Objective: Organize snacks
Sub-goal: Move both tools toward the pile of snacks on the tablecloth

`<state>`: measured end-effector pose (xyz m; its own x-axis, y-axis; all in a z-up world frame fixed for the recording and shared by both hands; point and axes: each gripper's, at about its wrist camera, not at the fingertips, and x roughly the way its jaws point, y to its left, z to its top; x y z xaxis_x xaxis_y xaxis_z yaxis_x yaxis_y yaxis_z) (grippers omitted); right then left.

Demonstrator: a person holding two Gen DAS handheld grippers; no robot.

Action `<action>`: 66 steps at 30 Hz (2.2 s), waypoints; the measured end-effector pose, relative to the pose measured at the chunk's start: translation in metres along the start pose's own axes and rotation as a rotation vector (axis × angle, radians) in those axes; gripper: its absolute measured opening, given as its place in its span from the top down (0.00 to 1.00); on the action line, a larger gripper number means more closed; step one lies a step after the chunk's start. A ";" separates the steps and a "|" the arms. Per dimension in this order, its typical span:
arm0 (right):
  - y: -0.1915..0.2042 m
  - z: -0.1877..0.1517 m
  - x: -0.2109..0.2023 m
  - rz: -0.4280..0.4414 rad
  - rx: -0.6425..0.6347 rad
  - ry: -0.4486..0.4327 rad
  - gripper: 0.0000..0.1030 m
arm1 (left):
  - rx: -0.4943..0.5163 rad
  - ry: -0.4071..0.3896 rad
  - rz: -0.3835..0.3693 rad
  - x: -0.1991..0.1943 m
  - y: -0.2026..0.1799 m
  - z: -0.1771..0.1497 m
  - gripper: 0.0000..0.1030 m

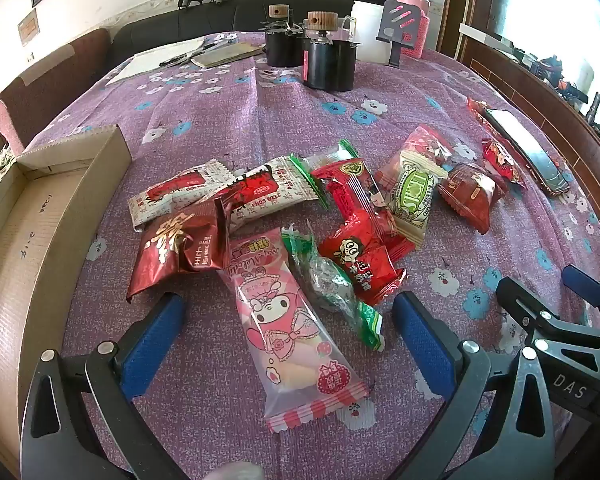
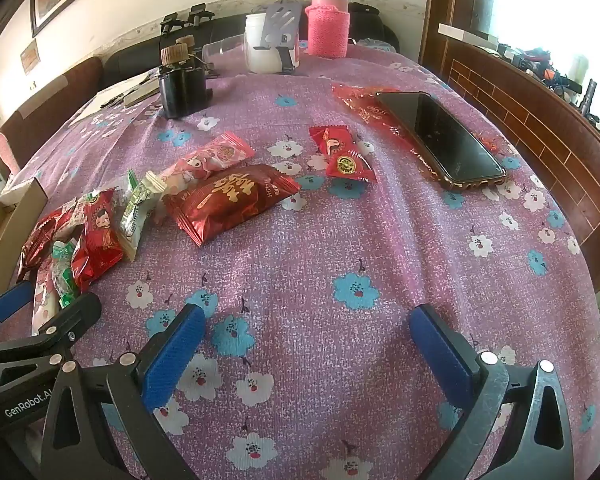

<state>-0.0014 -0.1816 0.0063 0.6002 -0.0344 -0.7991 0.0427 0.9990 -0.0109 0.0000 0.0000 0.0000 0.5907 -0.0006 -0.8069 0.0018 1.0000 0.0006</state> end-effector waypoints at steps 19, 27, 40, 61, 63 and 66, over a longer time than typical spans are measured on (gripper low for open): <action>0.000 0.000 0.000 0.001 0.001 0.000 0.00 | 0.004 0.008 0.007 -0.016 -0.002 -0.020 0.00; 0.000 0.000 0.000 0.001 0.001 0.001 0.00 | 0.036 0.059 -0.022 -0.019 -0.001 -0.022 0.00; 0.000 0.000 0.000 0.001 0.000 0.001 0.00 | -0.157 0.011 -0.280 -0.034 0.093 0.001 0.01; -0.002 -0.004 -0.003 0.052 -0.069 0.080 0.00 | -0.200 -0.031 -0.307 -0.100 0.140 -0.020 0.07; -0.001 -0.005 -0.003 0.045 -0.067 0.075 0.00 | -0.202 -0.032 -0.339 -0.105 0.142 -0.031 0.07; -0.001 -0.003 -0.001 0.043 -0.068 0.078 0.00 | -0.207 -0.016 -0.351 -0.109 0.147 -0.042 0.07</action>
<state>-0.0049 -0.1822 0.0054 0.5365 0.0079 -0.8439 -0.0374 0.9992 -0.0144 -0.0982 0.1474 0.0631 0.5960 -0.3399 -0.7275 0.0440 0.9184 -0.3931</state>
